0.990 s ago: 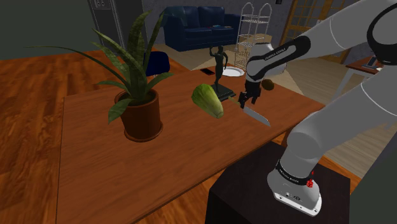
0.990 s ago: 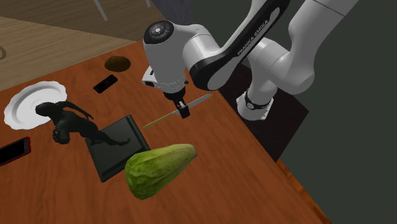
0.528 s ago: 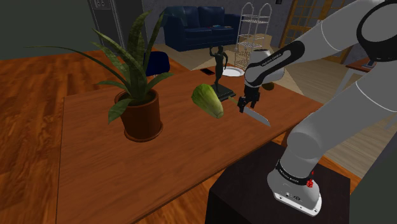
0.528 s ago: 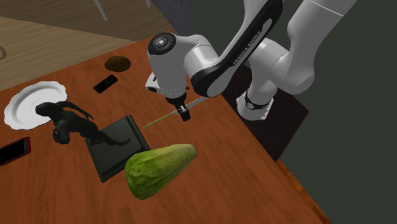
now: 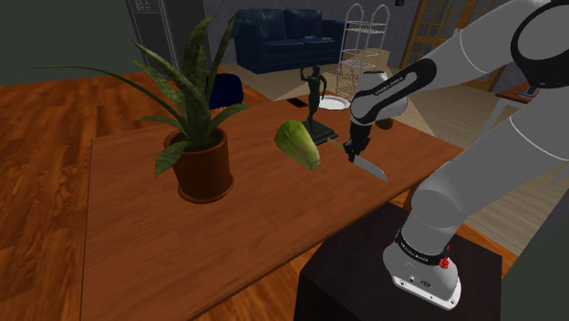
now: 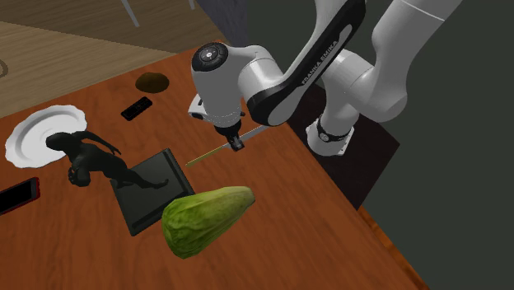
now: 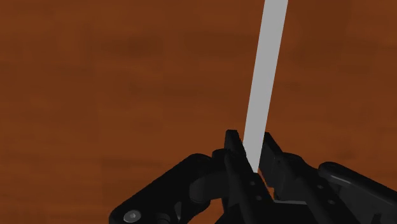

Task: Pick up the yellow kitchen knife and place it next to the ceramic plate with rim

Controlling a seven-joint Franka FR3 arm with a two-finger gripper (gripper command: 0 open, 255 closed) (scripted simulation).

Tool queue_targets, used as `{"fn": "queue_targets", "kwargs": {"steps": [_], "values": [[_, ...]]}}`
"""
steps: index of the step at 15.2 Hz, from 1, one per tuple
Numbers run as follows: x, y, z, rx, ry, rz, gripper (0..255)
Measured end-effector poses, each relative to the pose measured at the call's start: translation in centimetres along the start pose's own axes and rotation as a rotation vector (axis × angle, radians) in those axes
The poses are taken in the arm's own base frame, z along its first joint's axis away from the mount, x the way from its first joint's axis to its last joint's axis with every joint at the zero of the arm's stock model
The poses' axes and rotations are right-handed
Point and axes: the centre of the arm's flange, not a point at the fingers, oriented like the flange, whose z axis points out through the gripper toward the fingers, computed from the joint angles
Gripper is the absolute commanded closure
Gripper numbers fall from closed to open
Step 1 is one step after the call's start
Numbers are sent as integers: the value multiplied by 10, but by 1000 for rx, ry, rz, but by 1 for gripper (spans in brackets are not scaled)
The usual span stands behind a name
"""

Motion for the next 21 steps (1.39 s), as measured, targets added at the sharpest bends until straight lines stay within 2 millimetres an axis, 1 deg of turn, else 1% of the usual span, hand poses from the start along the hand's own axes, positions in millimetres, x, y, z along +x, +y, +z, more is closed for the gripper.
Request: {"fn": "queue_targets", "kwargs": {"steps": [7,8,12,21], "values": [[0,0,0,0,0,0,255],[0,0,-3,0,0,0,255],[0,0,-20,0,0,0,255],[-2,0,-68,0,1,0,255]]}}
